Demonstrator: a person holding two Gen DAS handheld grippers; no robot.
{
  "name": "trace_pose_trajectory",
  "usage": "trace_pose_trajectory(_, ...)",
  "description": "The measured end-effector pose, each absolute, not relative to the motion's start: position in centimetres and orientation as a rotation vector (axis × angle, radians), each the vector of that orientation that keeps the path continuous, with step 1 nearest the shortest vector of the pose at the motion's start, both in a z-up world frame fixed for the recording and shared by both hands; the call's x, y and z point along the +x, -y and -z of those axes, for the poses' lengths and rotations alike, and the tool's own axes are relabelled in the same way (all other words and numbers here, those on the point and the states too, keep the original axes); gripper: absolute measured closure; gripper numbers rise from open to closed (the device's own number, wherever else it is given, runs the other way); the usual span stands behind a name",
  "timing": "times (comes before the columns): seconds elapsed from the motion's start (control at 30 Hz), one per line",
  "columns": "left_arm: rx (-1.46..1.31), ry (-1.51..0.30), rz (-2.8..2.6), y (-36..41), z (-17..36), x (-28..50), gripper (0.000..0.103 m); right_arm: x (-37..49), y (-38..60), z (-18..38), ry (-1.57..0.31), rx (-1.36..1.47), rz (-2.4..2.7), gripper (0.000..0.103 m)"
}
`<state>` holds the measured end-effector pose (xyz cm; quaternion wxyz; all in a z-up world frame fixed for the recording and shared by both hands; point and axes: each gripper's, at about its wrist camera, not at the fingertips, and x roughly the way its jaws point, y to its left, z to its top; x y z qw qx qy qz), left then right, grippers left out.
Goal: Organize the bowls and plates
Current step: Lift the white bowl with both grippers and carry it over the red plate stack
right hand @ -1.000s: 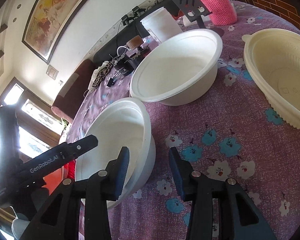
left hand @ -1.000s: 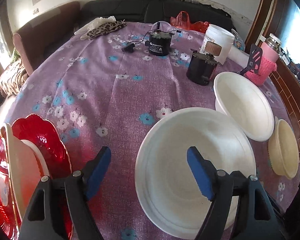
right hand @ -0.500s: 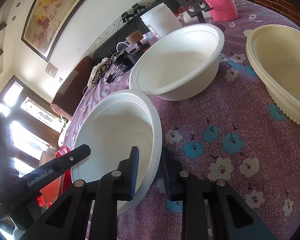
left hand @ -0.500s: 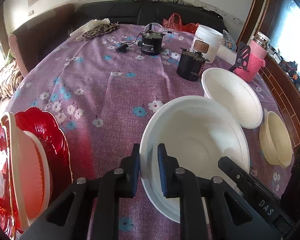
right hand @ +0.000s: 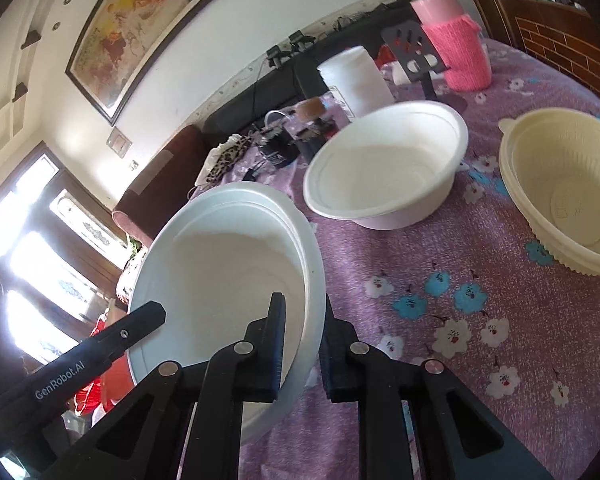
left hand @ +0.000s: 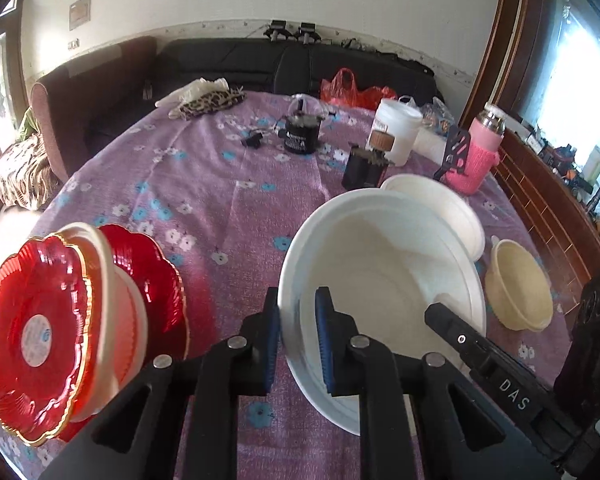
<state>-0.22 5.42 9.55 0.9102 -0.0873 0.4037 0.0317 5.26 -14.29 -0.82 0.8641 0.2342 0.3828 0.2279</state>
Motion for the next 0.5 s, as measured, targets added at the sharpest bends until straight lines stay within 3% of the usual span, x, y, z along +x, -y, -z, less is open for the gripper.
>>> trace_pose_trajectory(0.5,-0.348,-0.689,-0.04,-11.3,-13.4,-8.3,0.086,-1.6,9.7,-5.5,-0.686,0.39,-0.504,0.086)
